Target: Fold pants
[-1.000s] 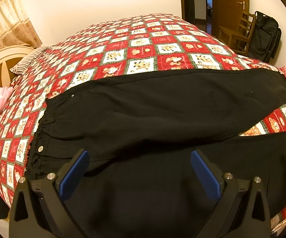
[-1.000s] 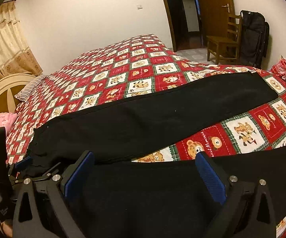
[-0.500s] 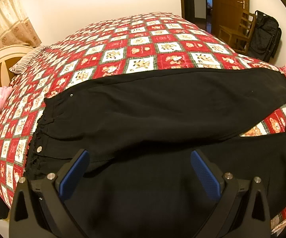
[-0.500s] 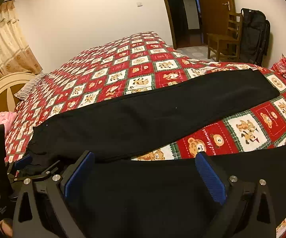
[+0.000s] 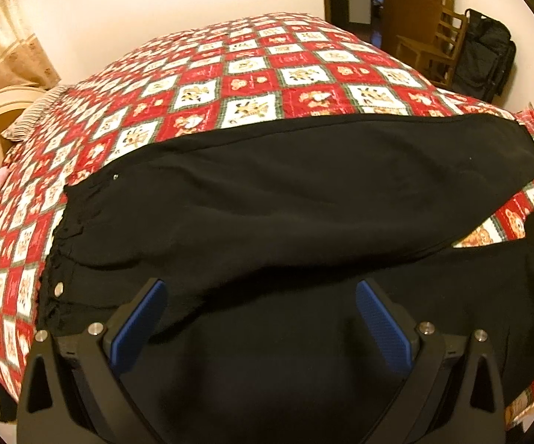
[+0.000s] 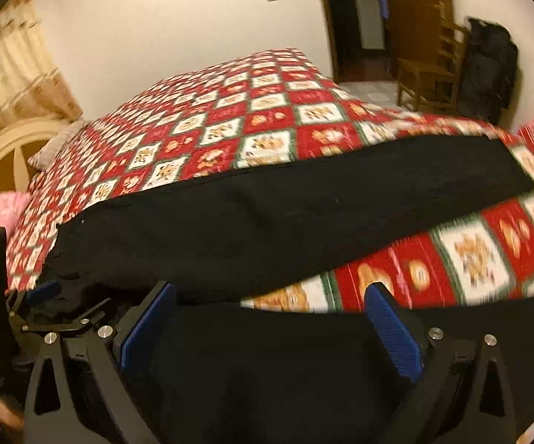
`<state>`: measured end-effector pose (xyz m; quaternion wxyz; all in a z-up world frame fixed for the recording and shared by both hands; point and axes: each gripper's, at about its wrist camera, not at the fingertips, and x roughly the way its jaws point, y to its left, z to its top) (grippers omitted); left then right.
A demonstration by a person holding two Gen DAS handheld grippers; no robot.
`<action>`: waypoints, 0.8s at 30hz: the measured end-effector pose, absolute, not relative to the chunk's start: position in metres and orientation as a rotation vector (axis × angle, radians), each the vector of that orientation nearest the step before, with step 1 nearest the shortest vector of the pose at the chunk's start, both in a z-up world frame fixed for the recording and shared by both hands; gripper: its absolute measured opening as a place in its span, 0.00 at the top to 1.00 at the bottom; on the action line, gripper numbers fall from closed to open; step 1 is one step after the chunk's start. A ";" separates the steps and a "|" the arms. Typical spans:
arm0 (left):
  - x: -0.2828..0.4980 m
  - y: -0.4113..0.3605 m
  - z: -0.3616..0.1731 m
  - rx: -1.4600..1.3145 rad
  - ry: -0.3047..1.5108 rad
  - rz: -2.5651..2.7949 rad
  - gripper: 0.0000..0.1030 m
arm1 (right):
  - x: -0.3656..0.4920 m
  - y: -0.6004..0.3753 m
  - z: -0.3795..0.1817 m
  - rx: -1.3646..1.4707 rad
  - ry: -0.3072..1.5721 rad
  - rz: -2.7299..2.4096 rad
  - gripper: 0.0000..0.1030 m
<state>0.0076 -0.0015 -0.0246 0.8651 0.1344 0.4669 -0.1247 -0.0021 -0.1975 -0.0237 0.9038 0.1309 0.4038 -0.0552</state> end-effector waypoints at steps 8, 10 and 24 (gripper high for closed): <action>0.092 0.076 -0.008 0.125 1.012 -0.143 0.00 | 0.121 -0.175 -0.023 -0.007 0.907 0.167 0.01; 0.115 0.096 -0.014 0.070 1.037 -0.105 0.00 | 0.153 -0.160 -0.034 -0.105 0.919 0.217 0.01; 0.163 0.136 -0.058 -0.070 1.142 -0.051 0.00 | 0.236 -0.119 -0.096 -0.255 1.010 0.455 0.41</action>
